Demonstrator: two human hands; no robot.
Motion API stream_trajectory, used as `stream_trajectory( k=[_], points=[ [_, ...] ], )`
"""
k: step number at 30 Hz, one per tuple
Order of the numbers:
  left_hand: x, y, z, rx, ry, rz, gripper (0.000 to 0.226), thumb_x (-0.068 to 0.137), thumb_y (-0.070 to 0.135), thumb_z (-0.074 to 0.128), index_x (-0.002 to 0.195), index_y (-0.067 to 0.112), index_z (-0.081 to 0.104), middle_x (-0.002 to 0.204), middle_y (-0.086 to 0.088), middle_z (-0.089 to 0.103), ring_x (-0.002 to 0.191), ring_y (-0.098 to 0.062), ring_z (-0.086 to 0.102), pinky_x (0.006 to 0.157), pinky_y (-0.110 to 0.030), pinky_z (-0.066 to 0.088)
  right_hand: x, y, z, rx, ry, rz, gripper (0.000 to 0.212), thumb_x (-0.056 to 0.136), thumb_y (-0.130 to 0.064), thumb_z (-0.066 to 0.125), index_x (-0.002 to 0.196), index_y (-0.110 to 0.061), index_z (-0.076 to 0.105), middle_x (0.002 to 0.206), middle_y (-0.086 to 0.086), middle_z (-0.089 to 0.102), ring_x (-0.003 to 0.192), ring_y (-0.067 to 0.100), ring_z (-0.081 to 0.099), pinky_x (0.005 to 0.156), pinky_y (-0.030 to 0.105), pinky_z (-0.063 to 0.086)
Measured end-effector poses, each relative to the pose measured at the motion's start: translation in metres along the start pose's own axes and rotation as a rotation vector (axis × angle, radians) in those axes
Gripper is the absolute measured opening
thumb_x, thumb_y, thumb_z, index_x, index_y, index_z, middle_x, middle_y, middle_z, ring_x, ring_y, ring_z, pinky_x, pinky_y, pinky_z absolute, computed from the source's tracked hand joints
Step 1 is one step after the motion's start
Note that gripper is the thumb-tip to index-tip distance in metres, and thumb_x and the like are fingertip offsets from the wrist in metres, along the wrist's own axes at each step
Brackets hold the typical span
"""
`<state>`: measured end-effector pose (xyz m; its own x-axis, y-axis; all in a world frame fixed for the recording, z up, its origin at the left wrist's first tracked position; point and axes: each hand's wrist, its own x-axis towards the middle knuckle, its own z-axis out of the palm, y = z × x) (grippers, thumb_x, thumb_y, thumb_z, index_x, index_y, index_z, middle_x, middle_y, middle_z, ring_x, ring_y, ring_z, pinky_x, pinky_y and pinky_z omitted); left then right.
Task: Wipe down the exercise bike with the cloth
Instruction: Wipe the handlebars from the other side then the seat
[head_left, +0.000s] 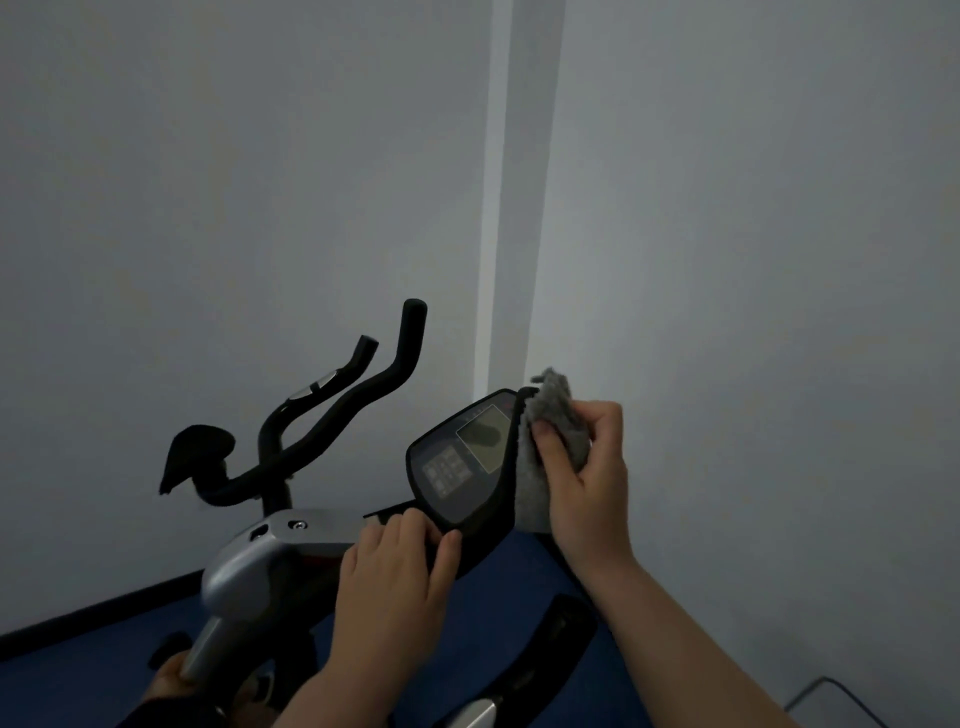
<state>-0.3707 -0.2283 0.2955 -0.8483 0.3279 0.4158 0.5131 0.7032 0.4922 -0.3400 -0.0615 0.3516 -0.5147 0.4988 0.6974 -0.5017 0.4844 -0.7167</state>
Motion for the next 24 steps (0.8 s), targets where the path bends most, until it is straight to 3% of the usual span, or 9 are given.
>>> stream_trajectory(
  k=[4, 7, 10, 12, 15, 19, 21, 24],
  points=[
    [0.000, -0.001, 0.000, 0.017, -0.005, -0.002, 0.024, 0.095, 0.050, 0.033, 0.077, 0.034, 0.033, 0.076, 0.016, 0.042, 0.076, -0.006, 0.036, 0.072, -0.026, 0.024, -0.034, 0.021, -0.001, 0.014, -0.078, 0.098, 0.012, 0.089, -0.034, 0.057, 0.091, -0.029, 0.046, 0.085, -0.017, 0.062, 0.075, 0.001, 0.061, 0.060, 0.011, 0.046],
    [0.001, 0.000, 0.000, 0.023, 0.003, -0.003, 0.024, 0.094, 0.050, 0.032, 0.077, 0.033, 0.035, 0.075, 0.016, 0.043, 0.075, -0.008, 0.037, 0.071, -0.027, 0.025, -0.034, 0.025, -0.014, -0.068, -0.170, 0.095, 0.010, 0.091, -0.030, 0.060, 0.089, -0.028, 0.051, 0.084, -0.011, 0.060, 0.078, 0.003, 0.060, 0.065, 0.012, 0.045],
    [0.000, 0.000, 0.001, 0.031, 0.005, -0.001, 0.024, 0.095, 0.049, 0.033, 0.080, 0.031, 0.039, 0.076, 0.016, 0.044, 0.076, -0.008, 0.038, 0.072, -0.026, 0.026, -0.008, 0.013, -0.019, -0.204, -0.006, -0.024, 0.011, 0.087, -0.023, 0.068, 0.088, -0.020, 0.057, 0.103, -0.005, 0.050, 0.093, -0.006, 0.053, 0.076, 0.004, 0.040],
    [0.000, 0.000, 0.000, 0.030, 0.003, -0.004, 0.024, 0.096, 0.048, 0.034, 0.081, 0.030, 0.040, 0.076, 0.016, 0.044, 0.077, -0.008, 0.039, 0.072, -0.026, 0.027, -0.002, 0.007, -0.014, -0.202, 0.063, -0.092, 0.011, 0.086, -0.021, 0.069, 0.090, -0.019, 0.059, 0.103, -0.005, 0.052, 0.094, -0.006, 0.053, 0.078, 0.004, 0.039],
    [0.001, -0.001, 0.000, 0.039, -0.017, -0.007, 0.023, 0.096, 0.048, 0.034, 0.081, 0.031, 0.038, 0.077, 0.017, 0.042, 0.078, -0.008, 0.039, 0.073, -0.026, 0.027, -0.026, 0.013, -0.008, -0.115, -0.013, -0.026, 0.024, 0.089, -0.016, 0.067, 0.098, -0.034, 0.054, 0.096, -0.015, 0.060, 0.089, 0.002, 0.060, 0.074, 0.011, 0.045],
    [0.001, -0.003, 0.000, 0.051, -0.019, 0.002, 0.026, 0.095, 0.051, 0.029, 0.082, 0.031, 0.039, 0.078, 0.017, 0.044, 0.079, -0.008, 0.040, 0.074, -0.026, 0.030, -0.025, 0.013, -0.017, -0.117, 0.001, -0.097, 0.029, 0.091, -0.023, 0.065, 0.103, -0.044, 0.049, 0.097, -0.025, 0.060, 0.087, -0.004, 0.059, 0.071, 0.004, 0.042],
    [0.001, -0.004, 0.001, 0.052, -0.005, 0.005, 0.027, 0.094, 0.052, 0.028, 0.082, 0.030, 0.040, 0.078, 0.016, 0.045, 0.079, -0.008, 0.040, 0.074, -0.027, 0.030, -0.001, 0.005, -0.017, -0.154, 0.095, -0.210, 0.017, 0.091, -0.027, 0.060, 0.106, -0.034, 0.053, 0.095, -0.022, 0.058, 0.087, -0.005, 0.058, 0.074, 0.005, 0.040],
    [0.000, -0.005, 0.002, 0.037, 0.016, 0.017, 0.028, 0.094, 0.052, 0.029, 0.082, 0.029, 0.042, 0.078, 0.016, 0.046, 0.079, -0.009, 0.040, 0.074, -0.026, 0.029, 0.007, 0.006, -0.006, -0.250, 0.077, -0.345, 0.012, 0.091, -0.019, 0.060, 0.103, -0.019, 0.057, 0.093, -0.003, 0.052, 0.089, -0.010, 0.050, 0.076, 0.002, 0.037]
  ],
)
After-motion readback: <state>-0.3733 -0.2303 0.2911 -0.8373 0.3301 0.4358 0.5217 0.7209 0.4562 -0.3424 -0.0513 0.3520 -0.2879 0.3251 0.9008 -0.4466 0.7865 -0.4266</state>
